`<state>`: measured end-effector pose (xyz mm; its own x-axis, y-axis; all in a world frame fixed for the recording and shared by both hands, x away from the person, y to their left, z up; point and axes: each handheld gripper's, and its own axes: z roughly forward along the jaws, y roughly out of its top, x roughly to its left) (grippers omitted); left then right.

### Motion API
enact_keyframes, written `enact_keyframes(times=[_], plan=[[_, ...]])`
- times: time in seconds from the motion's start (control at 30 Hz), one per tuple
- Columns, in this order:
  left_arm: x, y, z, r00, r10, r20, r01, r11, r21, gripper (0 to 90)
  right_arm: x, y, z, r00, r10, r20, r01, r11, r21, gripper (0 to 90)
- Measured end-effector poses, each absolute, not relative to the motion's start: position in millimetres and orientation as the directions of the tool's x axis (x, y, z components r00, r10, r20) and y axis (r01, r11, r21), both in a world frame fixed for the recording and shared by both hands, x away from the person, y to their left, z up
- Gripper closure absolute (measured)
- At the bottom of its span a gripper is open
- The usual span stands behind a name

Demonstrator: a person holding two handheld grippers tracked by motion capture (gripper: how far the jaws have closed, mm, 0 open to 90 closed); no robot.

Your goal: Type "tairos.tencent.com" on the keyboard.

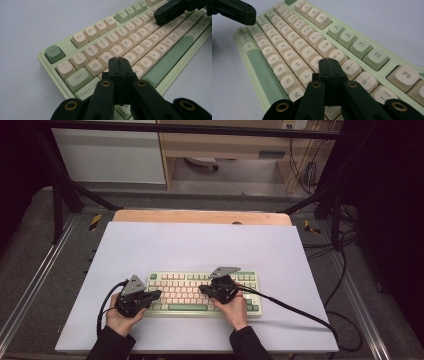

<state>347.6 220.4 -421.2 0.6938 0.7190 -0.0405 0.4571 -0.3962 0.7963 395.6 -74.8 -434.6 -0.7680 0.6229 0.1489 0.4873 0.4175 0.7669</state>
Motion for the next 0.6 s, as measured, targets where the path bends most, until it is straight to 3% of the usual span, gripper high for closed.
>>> enact_keyframes(times=[0.6], plan=[[346, 218, -418, 0.697, 0.716, -0.038, 0.448, -0.394, 0.802, 90.0, 387, -84, -416, -0.783, 0.610, 0.124, 0.452, 0.420, 0.787, 90.0]])
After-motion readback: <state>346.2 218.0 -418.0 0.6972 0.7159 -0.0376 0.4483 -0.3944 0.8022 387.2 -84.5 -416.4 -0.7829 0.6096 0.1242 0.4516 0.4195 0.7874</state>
